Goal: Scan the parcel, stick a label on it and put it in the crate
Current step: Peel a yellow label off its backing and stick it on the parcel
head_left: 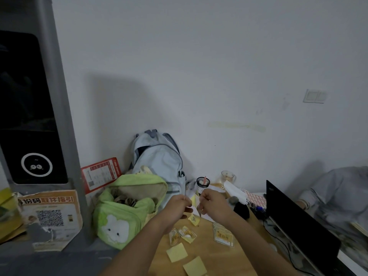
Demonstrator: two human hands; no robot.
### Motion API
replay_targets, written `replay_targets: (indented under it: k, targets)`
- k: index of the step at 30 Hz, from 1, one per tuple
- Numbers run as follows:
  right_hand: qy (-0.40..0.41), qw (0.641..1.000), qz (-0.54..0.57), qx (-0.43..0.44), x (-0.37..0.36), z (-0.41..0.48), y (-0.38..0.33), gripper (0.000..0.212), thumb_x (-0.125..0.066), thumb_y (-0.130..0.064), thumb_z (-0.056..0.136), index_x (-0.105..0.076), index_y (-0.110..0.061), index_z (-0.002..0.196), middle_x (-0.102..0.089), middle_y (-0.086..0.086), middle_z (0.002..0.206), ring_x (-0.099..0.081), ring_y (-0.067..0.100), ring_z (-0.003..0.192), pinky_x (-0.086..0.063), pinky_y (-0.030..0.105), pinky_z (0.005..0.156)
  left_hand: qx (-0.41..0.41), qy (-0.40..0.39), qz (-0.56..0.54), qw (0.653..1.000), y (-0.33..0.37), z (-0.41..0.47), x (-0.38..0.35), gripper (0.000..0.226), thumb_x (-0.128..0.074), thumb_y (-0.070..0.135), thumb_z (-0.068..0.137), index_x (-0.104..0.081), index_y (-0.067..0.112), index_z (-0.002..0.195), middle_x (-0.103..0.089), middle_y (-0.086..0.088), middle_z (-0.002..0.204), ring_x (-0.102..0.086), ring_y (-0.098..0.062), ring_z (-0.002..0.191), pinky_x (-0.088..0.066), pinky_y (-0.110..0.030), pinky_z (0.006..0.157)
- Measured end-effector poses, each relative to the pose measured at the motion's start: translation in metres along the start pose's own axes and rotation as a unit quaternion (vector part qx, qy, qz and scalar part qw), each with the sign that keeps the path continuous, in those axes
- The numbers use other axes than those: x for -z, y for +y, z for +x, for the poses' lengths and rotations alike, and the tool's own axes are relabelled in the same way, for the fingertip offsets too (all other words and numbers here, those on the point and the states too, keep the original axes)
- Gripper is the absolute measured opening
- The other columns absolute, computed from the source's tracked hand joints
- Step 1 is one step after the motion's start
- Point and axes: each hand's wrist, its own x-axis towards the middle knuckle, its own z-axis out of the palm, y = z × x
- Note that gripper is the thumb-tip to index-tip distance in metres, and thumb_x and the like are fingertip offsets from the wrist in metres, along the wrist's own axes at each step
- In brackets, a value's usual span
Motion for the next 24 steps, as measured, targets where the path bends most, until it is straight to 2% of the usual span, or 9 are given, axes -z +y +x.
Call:
replay_targets:
  k: [3, 6, 9, 14, 18, 21, 24]
  targets:
    - [0.011, 1.0, 0.02, -0.015, 0.01, 0.002, 0.004, 0.029, -0.041, -0.003, 0.092, -0.047, -0.014, 0.066, -0.059, 0.011, 0.07, -0.054, 0.015, 0.057, -0.044, 0.027, 0.057, 0.004, 0.014, 0.008, 1.0, -0.001, 0.002, 0.011, 0.02, -0.047, 0.01, 0.09, -0.054, 0.017, 0.073, -0.058, -0.002, 0.084, -0.062, -0.019, 0.081, -0.042, -0.03, 0.07]
    - [0.013, 1.0, 0.016, -0.018, 0.018, -0.001, 0.006, 0.026, -0.041, -0.006, 0.094, -0.045, -0.012, 0.07, -0.057, 0.014, 0.079, -0.052, 0.012, 0.059, -0.041, 0.013, 0.047, 0.008, 0.023, 0.017, 1.0, -0.003, 0.002, 0.02, 0.02, -0.047, 0.011, 0.092, -0.053, 0.017, 0.074, -0.057, -0.001, 0.082, -0.061, -0.018, 0.08, -0.041, -0.027, 0.065]
    - [0.023, 1.0, 0.014, -0.014, 0.023, -0.004, 0.008, 0.021, -0.041, -0.009, 0.097, -0.045, -0.008, 0.076, -0.056, 0.014, 0.081, -0.051, 0.01, 0.059, -0.039, 0.009, 0.044, 0.016, 0.031, 0.023, 0.999, -0.005, 0.004, 0.028, 0.019, -0.047, 0.01, 0.092, -0.053, 0.016, 0.075, -0.058, -0.003, 0.084, -0.062, -0.016, 0.077, -0.041, -0.026, 0.062]
    - [0.038, 0.999, 0.011, -0.022, 0.036, -0.006, 0.014, 0.025, -0.043, -0.011, 0.097, -0.048, -0.011, 0.072, -0.06, 0.01, 0.075, -0.054, 0.014, 0.06, -0.04, 0.015, 0.046, 0.005, 0.04, 0.085, 0.996, -0.006, 0.003, 0.048, 0.023, -0.047, 0.01, 0.093, -0.049, 0.015, 0.07, -0.057, -0.006, 0.083, -0.057, -0.015, 0.073, -0.041, -0.026, 0.065]
    - [0.056, 0.998, 0.009, -0.04, 0.049, -0.005, 0.028, 0.026, -0.045, -0.013, 0.096, -0.05, -0.013, 0.07, -0.063, 0.005, 0.072, -0.057, 0.017, 0.059, -0.041, 0.022, 0.049, -0.008, 0.045, 0.148, 0.988, -0.009, -0.003, 0.064, 0.023, -0.045, 0.005, 0.093, -0.044, 0.011, 0.071, -0.053, -0.012, 0.085, -0.054, -0.013, 0.07, -0.04, -0.017, 0.057]
    - [0.069, 0.996, 0.012, -0.063, 0.058, -0.006, 0.04, 0.023, -0.046, -0.013, 0.096, -0.052, -0.011, 0.074, -0.066, 0.007, 0.073, -0.058, 0.017, 0.057, -0.042, 0.024, 0.051, 0.006, 0.067, 0.166, 0.984, -0.018, -0.004, 0.082, 0.019, -0.046, 0.008, 0.093, -0.048, 0.01, 0.074, -0.058, -0.009, 0.082, -0.058, -0.016, 0.072, -0.04, -0.026, 0.061]
    - [0.072, 0.995, 0.024, -0.071, 0.061, -0.009, 0.047, 0.024, -0.048, -0.013, 0.095, -0.055, -0.012, 0.072, -0.067, 0.007, 0.072, -0.058, 0.013, 0.054, -0.044, 0.022, 0.049, 0.031, 0.091, 0.183, 0.978, -0.033, -0.003, 0.09, 0.016, -0.047, 0.008, 0.091, -0.049, 0.008, 0.075, -0.055, -0.009, 0.076, -0.055, -0.019, 0.063, -0.038, -0.025, 0.055]
